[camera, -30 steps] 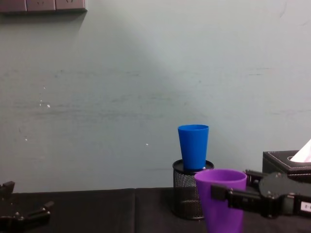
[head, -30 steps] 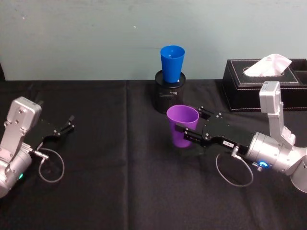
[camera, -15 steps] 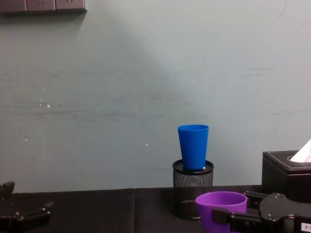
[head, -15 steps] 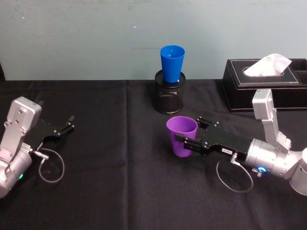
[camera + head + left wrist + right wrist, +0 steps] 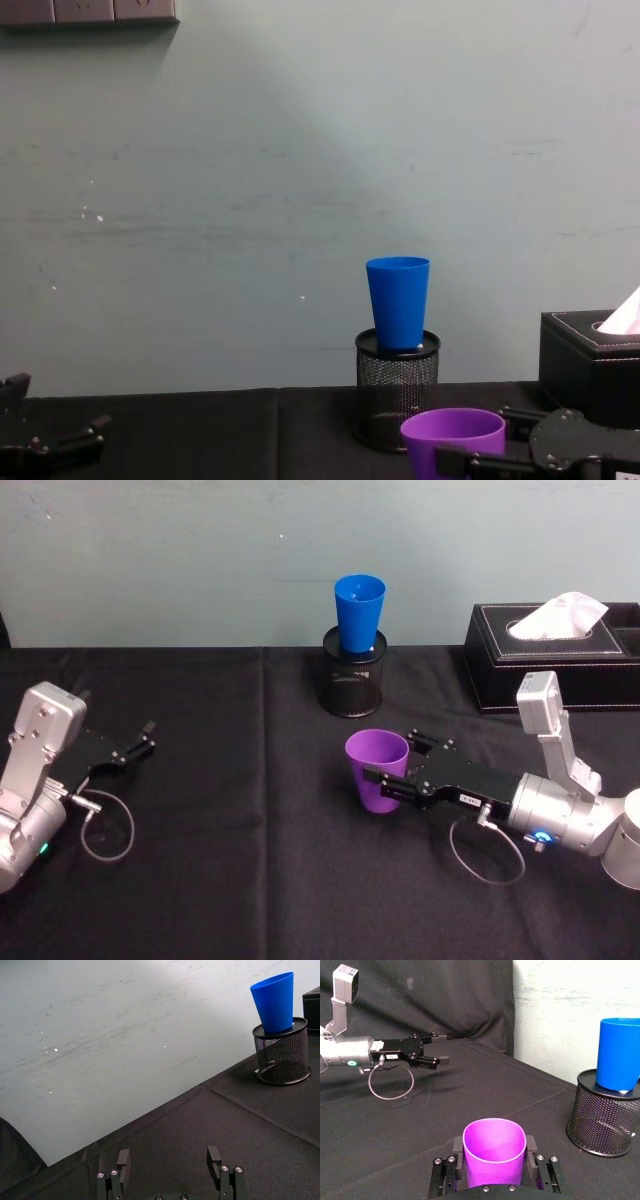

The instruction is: Pick up one cup with a gripper and tap it against the other cup.

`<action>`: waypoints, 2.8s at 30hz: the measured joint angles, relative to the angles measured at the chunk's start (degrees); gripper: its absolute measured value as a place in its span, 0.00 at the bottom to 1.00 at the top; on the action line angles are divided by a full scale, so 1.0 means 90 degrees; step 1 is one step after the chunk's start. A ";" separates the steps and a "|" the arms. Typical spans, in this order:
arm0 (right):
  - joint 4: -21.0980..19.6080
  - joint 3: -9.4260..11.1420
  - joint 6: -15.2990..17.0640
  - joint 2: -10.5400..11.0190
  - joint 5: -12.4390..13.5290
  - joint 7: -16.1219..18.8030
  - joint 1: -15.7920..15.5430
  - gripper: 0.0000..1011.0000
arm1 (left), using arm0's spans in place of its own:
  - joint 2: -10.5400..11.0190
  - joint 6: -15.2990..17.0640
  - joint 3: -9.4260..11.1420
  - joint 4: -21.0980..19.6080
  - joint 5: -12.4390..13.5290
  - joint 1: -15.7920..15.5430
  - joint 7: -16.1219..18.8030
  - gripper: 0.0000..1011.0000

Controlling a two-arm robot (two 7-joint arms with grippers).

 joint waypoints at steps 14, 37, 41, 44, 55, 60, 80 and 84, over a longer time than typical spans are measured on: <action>-0.0035 -0.0042 0.0122 0.0022 -0.0144 -0.0169 -0.0003 0.71 | 0.0000 0.0000 0.0000 0.0000 0.0000 0.0000 0.0000 0.99; -0.0051 -0.0066 0.0202 0.0027 -0.0234 -0.0222 0.0016 0.83 | 0.0000 0.0000 0.0000 0.0000 0.0000 0.0000 0.0000 0.99; -0.0052 -0.0064 0.0202 0.0027 -0.0234 -0.0222 0.0015 0.91 | 0.0000 0.0000 0.0000 0.0000 0.0000 0.0000 0.0000 0.99; -0.0054 -0.0063 0.0201 0.0027 -0.0233 -0.0222 0.0013 0.99 | 0.0000 0.0000 0.0000 0.0000 0.0000 0.0000 0.0000 0.99; -0.0058 -0.0063 0.0197 0.0027 -0.0228 -0.0222 0.0009 0.99 | 0.0000 0.0000 0.0000 0.0000 0.0000 0.0000 0.0000 0.99; -0.0058 -0.0063 0.0197 0.0027 -0.0226 -0.0222 0.0008 0.99 | 0.0000 0.0000 0.0000 0.0000 0.0000 0.0000 0.0000 0.99; -0.1237 0.0394 -0.0017 0.0020 -0.0434 -0.1321 -0.0335 0.99 | 0.0000 0.0000 0.0000 0.0000 0.0000 0.0000 0.0000 0.99; -0.1529 0.0631 0.0374 -0.0098 -0.0489 -0.1985 -0.0469 0.99 | 0.0000 0.0000 0.0000 0.0000 0.0000 0.0000 0.0000 0.99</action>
